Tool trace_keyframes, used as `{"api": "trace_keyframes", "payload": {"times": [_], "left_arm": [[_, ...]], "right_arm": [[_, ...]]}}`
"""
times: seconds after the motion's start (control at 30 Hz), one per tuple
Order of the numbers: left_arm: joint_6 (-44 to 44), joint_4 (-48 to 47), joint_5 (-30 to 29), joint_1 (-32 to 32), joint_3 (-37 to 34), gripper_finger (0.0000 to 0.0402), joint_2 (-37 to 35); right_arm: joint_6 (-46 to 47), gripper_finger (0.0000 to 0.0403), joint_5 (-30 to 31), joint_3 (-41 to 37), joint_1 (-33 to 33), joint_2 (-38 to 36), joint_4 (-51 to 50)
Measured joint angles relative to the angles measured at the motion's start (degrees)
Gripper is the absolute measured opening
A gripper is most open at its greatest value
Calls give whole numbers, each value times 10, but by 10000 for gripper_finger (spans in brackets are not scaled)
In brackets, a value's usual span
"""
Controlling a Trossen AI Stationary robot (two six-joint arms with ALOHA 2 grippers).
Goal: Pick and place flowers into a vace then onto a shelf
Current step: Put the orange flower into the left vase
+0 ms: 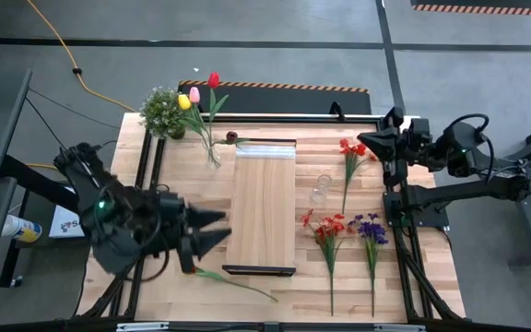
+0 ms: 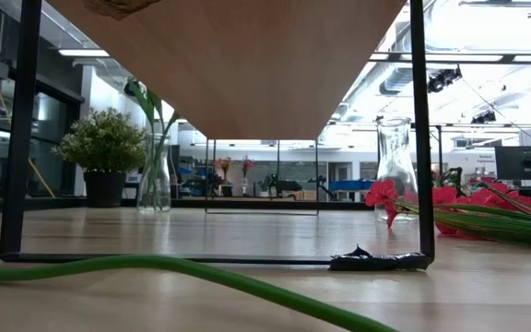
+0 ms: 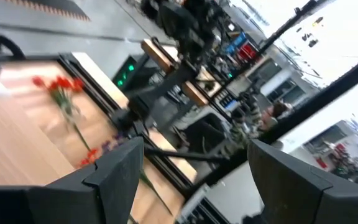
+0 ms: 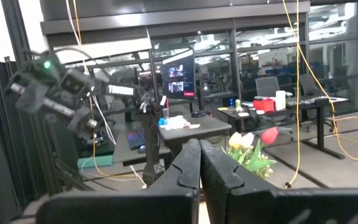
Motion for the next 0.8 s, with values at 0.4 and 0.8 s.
{"api": "trace_keyframes", "payload": {"times": [0.4,0.8], "left_arm": [[-126,-21,-6,-38,0,321,32],[-318,-126,89,-50,0,321,47]], "right_arm": [[-29,0,0,0,0,0,48],[-29,0,-1,0,0,0,27]]}}
